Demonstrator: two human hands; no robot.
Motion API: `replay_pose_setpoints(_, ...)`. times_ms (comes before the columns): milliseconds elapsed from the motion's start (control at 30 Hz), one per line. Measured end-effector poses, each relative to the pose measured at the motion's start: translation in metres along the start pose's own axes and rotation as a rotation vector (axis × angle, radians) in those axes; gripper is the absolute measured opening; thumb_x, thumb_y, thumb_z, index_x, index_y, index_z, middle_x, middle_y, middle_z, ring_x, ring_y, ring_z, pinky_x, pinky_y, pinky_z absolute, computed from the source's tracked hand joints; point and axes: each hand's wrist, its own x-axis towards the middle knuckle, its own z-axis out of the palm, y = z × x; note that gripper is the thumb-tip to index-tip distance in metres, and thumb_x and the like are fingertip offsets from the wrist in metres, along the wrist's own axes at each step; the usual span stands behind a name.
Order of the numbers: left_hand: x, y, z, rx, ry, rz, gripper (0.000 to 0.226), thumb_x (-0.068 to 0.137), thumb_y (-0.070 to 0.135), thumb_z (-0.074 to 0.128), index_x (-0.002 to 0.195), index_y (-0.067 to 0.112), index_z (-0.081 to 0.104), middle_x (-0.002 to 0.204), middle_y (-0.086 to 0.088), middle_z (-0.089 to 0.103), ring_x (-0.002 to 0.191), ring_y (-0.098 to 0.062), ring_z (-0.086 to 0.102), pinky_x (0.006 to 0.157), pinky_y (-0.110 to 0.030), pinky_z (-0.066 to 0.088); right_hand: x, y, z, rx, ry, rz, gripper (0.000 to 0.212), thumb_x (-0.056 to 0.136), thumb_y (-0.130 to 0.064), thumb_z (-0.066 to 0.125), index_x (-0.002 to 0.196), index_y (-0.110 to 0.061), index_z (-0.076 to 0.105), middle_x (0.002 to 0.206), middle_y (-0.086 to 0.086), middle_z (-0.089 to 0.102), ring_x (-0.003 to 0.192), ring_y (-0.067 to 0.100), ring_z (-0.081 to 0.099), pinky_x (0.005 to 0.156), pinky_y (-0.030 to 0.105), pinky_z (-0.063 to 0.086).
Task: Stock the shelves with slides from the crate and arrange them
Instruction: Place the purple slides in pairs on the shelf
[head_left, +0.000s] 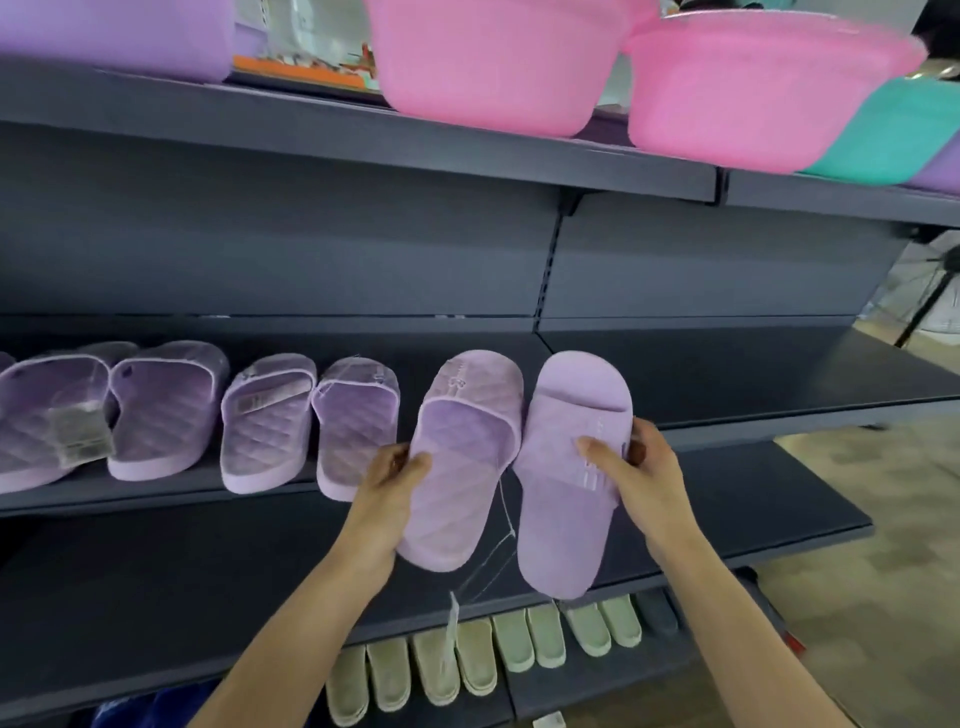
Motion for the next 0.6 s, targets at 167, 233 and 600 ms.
replay_pose_setpoints(167,0.030,0.004,0.016,-0.070,0.001,-0.035,0.008,0.092,0.011,0.052,0.094,0.018,0.054,0.100,-0.006,0.060,0.091,-0.021,0.056,0.079,-0.033,0.046,0.048,0.010,0.015,0.007,-0.006,0.039,0.032,0.079,-0.027,0.072,0.103,-0.016,0.055,0.091,-0.004,0.062,0.083,0.014,0.060,0.065,0.026,0.050)
replay_pose_setpoints(233,0.042,0.004,0.020,-0.064,-0.006,-0.041,0.015,0.090,0.008,0.053,0.094,0.022,0.054,0.107,-0.008,0.061,0.097,-0.025,0.057,0.086,-0.038,0.046,0.067,0.015,0.021,0.005,-0.029,0.041,0.029,0.080,-0.026,0.071,0.103,-0.014,0.058,0.090,-0.003,0.063,0.081,0.013,0.061,0.062,0.022,0.048)
replay_pose_setpoints(600,0.098,0.002,0.036,0.227,0.038,-0.008,0.022,0.084,0.001,0.050,0.102,0.012,0.056,0.102,-0.008,0.063,0.100,-0.027,0.060,0.091,-0.041,0.048,0.170,0.029,0.071,-0.050,-0.144,0.153,0.019,0.085,-0.033,0.065,0.069,-0.025,0.058,0.071,-0.005,0.060,0.072,0.013,0.058,0.074,0.031,0.047)
